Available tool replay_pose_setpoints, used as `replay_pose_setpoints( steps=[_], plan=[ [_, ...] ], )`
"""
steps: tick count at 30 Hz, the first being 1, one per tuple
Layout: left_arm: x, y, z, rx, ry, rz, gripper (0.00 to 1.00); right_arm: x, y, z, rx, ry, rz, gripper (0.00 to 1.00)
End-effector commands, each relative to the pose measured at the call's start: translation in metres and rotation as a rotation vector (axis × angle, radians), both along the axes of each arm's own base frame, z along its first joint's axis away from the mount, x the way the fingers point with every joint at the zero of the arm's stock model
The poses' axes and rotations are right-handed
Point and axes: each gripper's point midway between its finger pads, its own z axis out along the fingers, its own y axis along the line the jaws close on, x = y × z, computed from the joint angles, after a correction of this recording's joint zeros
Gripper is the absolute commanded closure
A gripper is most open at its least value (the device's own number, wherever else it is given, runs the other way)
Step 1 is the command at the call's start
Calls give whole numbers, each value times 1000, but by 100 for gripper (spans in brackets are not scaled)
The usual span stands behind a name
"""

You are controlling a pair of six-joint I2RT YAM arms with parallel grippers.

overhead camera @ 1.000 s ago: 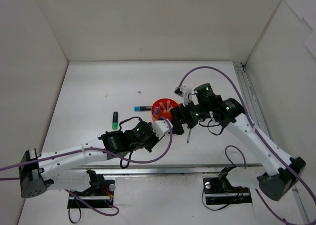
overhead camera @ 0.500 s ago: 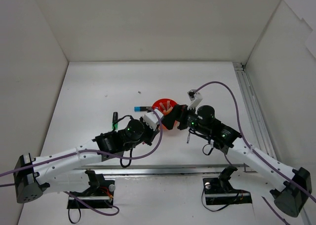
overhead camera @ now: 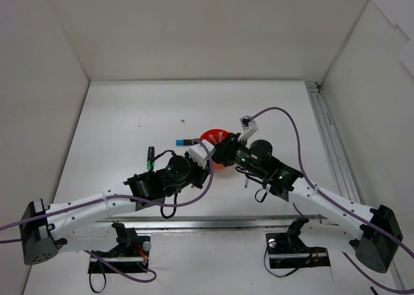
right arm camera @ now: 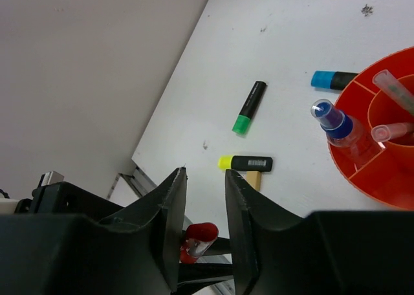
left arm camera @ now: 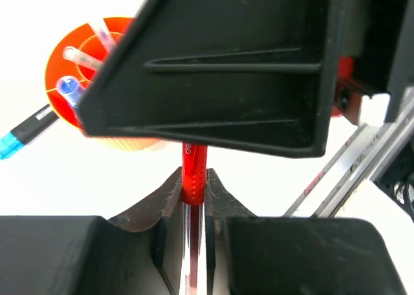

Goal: Sort the stationery into containers
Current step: Place the pen in the storage box.

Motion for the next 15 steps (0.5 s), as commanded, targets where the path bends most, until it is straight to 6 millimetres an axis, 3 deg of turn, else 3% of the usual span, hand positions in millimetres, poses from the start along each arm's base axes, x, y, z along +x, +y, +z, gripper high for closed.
replay_pose_setpoints(
  steps=[1,2,5,8,10,11,14,15],
  plan=[
    [15,-4,40,-143,-45,88,100,5,-3,34,87,-75,-46,74],
    [17,-2,41,-145,-47,105,100,3,-4,34,83,-75,-49,77],
    [16,-6,45,-158,-47,96,100,3,-6,33,65,-76,-66,100],
    [16,-9,45,-146,-32,91,100,1,-6,33,31,-94,-65,100],
    [17,-13,53,-148,-31,81,83,5,-11,33,-9,-111,-98,100],
    [15,-11,42,-102,-10,80,73,6,-15,36,-12,-118,-113,100],
    [13,-10,39,-84,-10,68,38,12,-29,41,-47,-144,-179,100],
    [13,-8,33,-73,-4,72,20,12,-35,38,-80,-151,-196,100]
  ],
)
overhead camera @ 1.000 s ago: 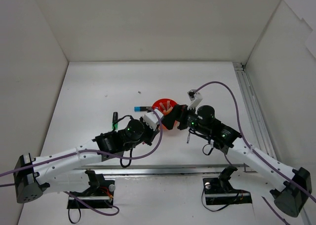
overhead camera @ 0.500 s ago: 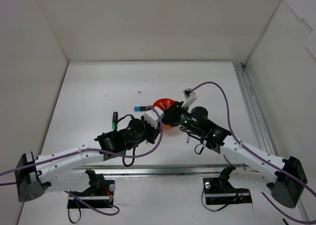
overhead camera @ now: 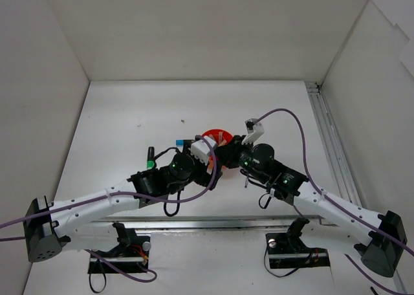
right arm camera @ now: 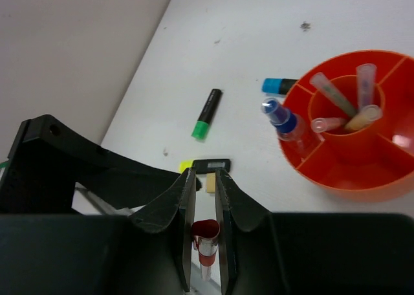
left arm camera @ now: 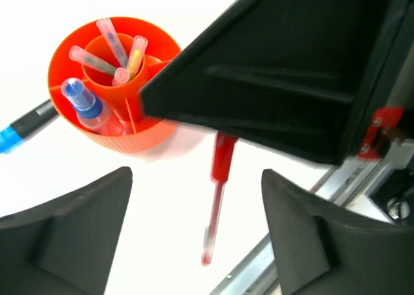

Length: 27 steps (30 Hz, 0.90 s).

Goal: Sort the stationery into containers
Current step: Place the pen in the storage box.

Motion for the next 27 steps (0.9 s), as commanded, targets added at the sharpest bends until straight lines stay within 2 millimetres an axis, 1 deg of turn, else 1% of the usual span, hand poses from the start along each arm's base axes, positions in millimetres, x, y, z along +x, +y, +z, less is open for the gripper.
replay_pose_setpoints(
  steps=[1,2,3,4,5,6,7,8,9,10,11,13,14,15,16,17,18,19,20,21,22,25,27],
  plan=[
    [6,1,29,-65,-37,32,17,16,-24,46,-9,-128,-143,100],
    [7,6,25,-52,-35,50,13,17,-31,51,-15,-141,-170,100],
    [7,10,23,-45,-33,63,0,19,-38,49,-50,-150,-194,100],
    [6,14,25,-51,-33,71,0,24,-47,52,-69,-164,-240,100],
    [7,20,22,-36,-31,94,0,25,-54,57,-74,-176,-267,100],
    [6,26,19,-27,-29,109,0,26,-59,56,-109,-191,-286,100],
    [5,32,25,-41,-35,123,0,31,-68,57,-134,-210,-333,100],
    [7,42,23,-35,-29,158,0,34,-71,55,-163,-227,-346,100],
    [6,47,19,-26,-24,170,0,38,-72,60,-200,-283,-349,100],
    [8,56,25,-42,-27,197,0,42,-71,60,-231,-312,-349,100],
    [14,73,18,-20,-5,267,0,49,-65,60,-244,-337,-345,100],
    [16,93,22,-35,12,328,0,57,-59,59,-288,-379,-342,100],
    [19,106,18,-33,37,372,0,65,-52,55,-303,-396,-344,100],
    [19,113,16,-37,49,390,0,70,-50,53,-333,-412,-349,100],
    [16,121,22,-73,44,398,0,73,-46,54,-346,-430,-344,100],
    [17,128,22,-95,61,420,0,78,-40,53,-349,-450,-340,100],
    [15,134,18,-101,68,430,0,82,-38,52,-373,-467,-339,100],
    [12,140,23,-136,61,435,0,85,-36,55,-373,-472,-347,100],
    [10,144,21,-137,69,441,0,89,-31,50,-385,-466,-347,100],
    [11,150,20,-147,79,465,0,93,-29,51,-396,-475,-347,100],
    [9,155,23,-161,74,472,0,95,-27,54,-393,-482,-349,100],
    [7,166,20,-152,85,501,0,100,-19,46,-407,-481,-345,100],
    [8,170,18,-146,90,520,0,102,-20,42,-412,-474,-354,100]
  ],
)
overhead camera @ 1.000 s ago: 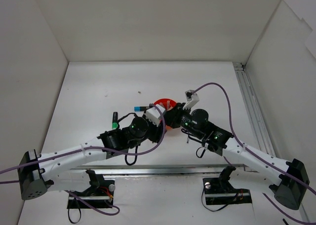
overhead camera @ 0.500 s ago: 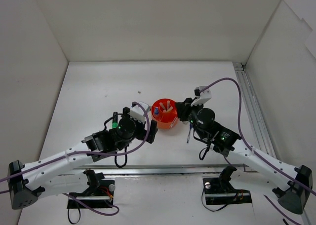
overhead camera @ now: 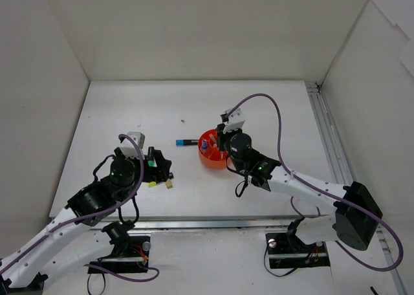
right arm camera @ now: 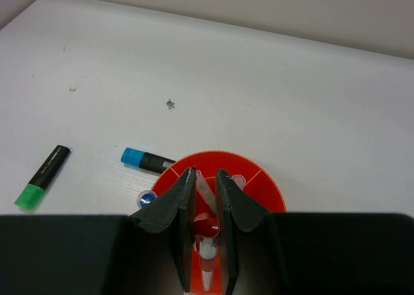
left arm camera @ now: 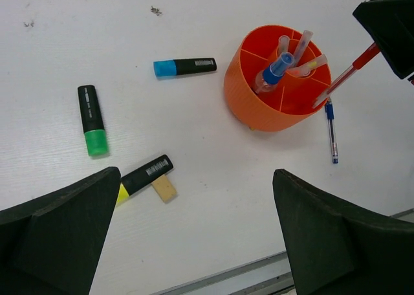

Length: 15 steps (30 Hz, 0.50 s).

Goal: Sort the stationery into containers
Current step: Place the pen in the storage box.

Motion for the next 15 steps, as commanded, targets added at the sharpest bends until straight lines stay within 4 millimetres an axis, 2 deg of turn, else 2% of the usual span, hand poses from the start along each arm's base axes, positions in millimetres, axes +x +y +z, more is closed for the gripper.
replay_pose_setpoints(
  steps=[1,8,15],
  plan=[
    [2,2,0,-10,21,27,0,12,4,59,121,-146,-42,100],
    [14,-4,-1,7,56,23,0,12,1,65,124,-162,-52,100],
    [27,1,-2,-18,79,40,0,16,8,21,86,-85,-52,100]
  ],
)
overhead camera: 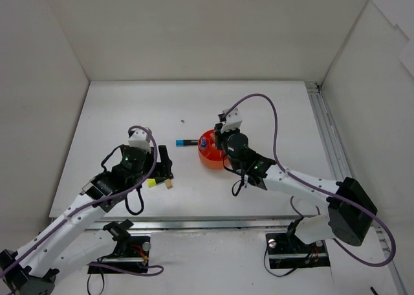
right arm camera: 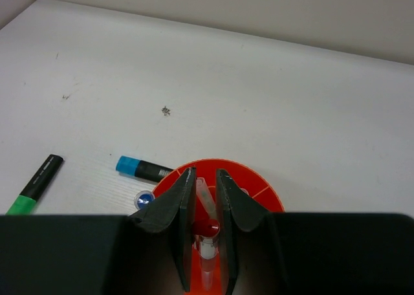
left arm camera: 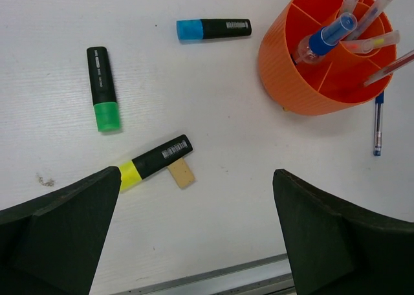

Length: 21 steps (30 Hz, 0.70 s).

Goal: Sort the stationery into containers
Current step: Place the pen in the storage box.

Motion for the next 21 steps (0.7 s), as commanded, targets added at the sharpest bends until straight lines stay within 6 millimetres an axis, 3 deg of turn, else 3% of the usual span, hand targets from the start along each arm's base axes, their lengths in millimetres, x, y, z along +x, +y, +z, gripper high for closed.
replay_pose_setpoints(
  steps=[1,3,6,7,8,9,14,17,18,20,21],
  plan=[
    [11,-8,40,-99,-80,-21,0,8,7,9,78,-34,-28,100],
    [13,-4,40,-106,-81,-11,0,6,8,1,77,-18,-22,100],
    [14,-2,39,-112,-70,-7,0,1,7,-1,107,-4,-13,88],
    [15,-2,37,-117,-62,-9,0,-1,6,1,125,-4,-8,72],
    [16,0,36,-117,-58,-4,0,-5,5,-3,128,6,-2,66],
    [15,-3,34,-122,-53,-17,0,-9,3,5,150,-6,3,55],
    [17,-6,29,-129,-30,-31,0,-25,-18,15,220,1,-26,38],
    [16,-8,28,-129,-19,-46,0,-39,-33,19,211,53,-46,4],
    [15,-9,28,-132,-19,-54,0,-49,-44,14,190,106,-61,2],
    [16,-7,28,-134,-20,-49,0,-56,-64,22,217,129,-130,2],
    [16,-7,26,-131,-16,-49,0,-63,-73,11,194,174,-152,2]
  ],
)
